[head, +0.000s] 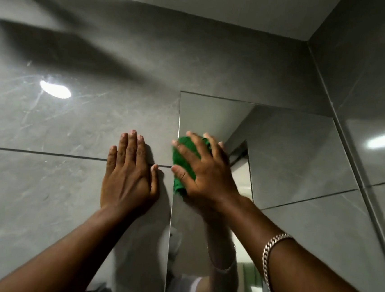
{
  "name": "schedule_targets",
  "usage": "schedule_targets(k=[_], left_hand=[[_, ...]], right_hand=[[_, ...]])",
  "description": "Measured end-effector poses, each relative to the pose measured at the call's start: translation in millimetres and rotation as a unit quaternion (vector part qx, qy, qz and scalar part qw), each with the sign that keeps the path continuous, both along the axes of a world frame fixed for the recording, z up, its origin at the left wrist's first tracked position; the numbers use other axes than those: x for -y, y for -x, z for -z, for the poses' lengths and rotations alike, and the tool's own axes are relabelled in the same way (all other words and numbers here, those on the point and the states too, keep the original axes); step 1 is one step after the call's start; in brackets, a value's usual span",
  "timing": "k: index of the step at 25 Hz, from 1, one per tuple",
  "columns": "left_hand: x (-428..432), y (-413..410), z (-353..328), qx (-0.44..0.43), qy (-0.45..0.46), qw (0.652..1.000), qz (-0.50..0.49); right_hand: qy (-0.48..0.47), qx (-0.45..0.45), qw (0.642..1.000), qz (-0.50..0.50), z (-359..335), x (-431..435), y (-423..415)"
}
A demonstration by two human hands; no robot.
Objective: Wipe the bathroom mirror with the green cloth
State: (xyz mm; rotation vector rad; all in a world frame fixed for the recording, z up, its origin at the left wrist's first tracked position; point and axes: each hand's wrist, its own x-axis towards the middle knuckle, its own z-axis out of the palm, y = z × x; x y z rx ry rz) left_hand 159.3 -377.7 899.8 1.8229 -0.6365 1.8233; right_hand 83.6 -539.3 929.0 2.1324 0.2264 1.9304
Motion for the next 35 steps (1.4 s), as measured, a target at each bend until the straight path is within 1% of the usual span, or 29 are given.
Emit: schedule_targets(k=[2, 3, 5, 7, 9, 10, 11, 12, 15, 16, 17, 18, 21, 22, 23, 24, 26, 27, 28, 29, 30, 31, 33, 35], left_hand=[[0.2, 1.2, 12.2, -0.011, -0.009, 1.000, -0.011], [0.4, 2.2, 17.4, -0.014, -0.016, 1.000, -0.017], [-0.6, 3.0, 26.2, -0.021, -0.034, 0.999, -0.024], [-0.6, 4.1, 33.3, -0.021, -0.059, 0.997, -0.037], [-2.1, 3.9, 39.0, -0.021, -0.082, 0.995, -0.045], [-3.3, 4.0, 41.3, -0.022, -0.092, 0.994, -0.048], [-4.3, 3.5, 42.9, -0.023, -0.100, 0.993, -0.051], [-5.7, 3.0, 43.2, -0.022, -0.106, 0.993, -0.051], [-7.9, 5.8, 47.4, -0.034, -0.133, 0.989, -0.056], [-9.0, 7.4, 48.3, -0.039, -0.144, 0.987, -0.056], [-11.2, 9.7, 49.1, -0.046, -0.159, 0.984, -0.058], [-14.9, 12.2, 50.0, -0.055, -0.175, 0.981, -0.062], [-20.6, 18.8, 49.9, -0.077, -0.200, 0.975, -0.061], [-20.3, 20.7, 50.6, -0.083, -0.205, 0.974, -0.054], [-20.4, 22.5, 52.2, -0.090, -0.210, 0.972, -0.049], [-22.0, 24.1, 54.3, -0.097, -0.217, 0.970, -0.047], [-26.5, 24.0, 60.7, -0.109, -0.223, 0.967, -0.048], [-26.6, 24.4, 64.8, -0.113, -0.220, 0.968, -0.049], [-24.0, 25.8, 69.1, -0.118, -0.213, 0.969, -0.049], [-19.5, 27.7, 72.7, -0.124, -0.203, 0.970, -0.047], [-14.5, 29.7, 75.9, -0.135, -0.190, 0.972, -0.042], [-10.2, 31.7, 78.4, -0.148, -0.177, 0.972, -0.033], [-6.5, 33.7, 78.4, -0.157, -0.164, 0.974, -0.014], [-9.1, 33.2, 79.0, -0.143, -0.167, 0.975, -0.015]], right_hand=[[0.059, -0.006, 0.998, 0.023, 38.7, 15.7, 1.5], [0.054, -0.001, 0.998, 0.027, 51.0, 27.2, 5.8], [-0.005, 0.022, 0.999, 0.029, 55.2, 45.8, 14.8], [-0.081, 0.048, 0.995, 0.035, 41.4, 51.8, 20.5], [-0.138, 0.066, 0.988, 0.023, 27.7, 40.5, 19.0], [-0.150, 0.064, 0.987, 0.014, 27.4, 31.2, 16.0], [-0.138, 0.054, 0.989, 0.005, 32.7, 22.7, 12.1], [-0.103, 0.038, 0.994, -0.004, 43.1, 15.4, 7.7], [0.059, -0.009, 0.998, 0.013, 96.1, 21.9, 2.8], [0.088, -0.015, 0.996, 0.021, 109.7, 31.7, 5.5], [0.092, -0.010, 0.995, 0.022, 117.4, 40.7, 8.9], [0.068, 0.003, 0.998, 0.019, 120.4, 45.2, 12.0], [-0.078, 0.035, 0.996, -0.006, 105.3, 29.7, 13.6], [-0.106, 0.037, 0.994, -0.009, 99.6, 19.2, 11.8], [-0.111, 0.035, 0.993, -0.009, 97.3, 9.6, 9.3], [-0.092, 0.024, 0.995, -0.005, 99.3, 3.4, 7.1], [0.009, -0.016, 1.000, 0.009, 118.6, 5.4, 5.0], [0.065, -0.033, 0.997, 0.021, 130.8, 13.2, 6.5], [0.101, -0.041, 0.993, 0.033, 140.1, 24.3, 10.1], [0.104, -0.039, 0.993, 0.037, 144.1, 36.0, 14.6], [0.072, -0.025, 0.996, 0.036, 144.1, 46.4, 19.2], [0.010, -0.001, 0.999, 0.033, 142.2, 54.4, 23.9], [-0.120, 0.051, 0.991, 0.022, 124.4, 61.3, 32.5], [-0.178, 0.078, 0.981, 0.000, 101.1, 54.4, 32.6]])
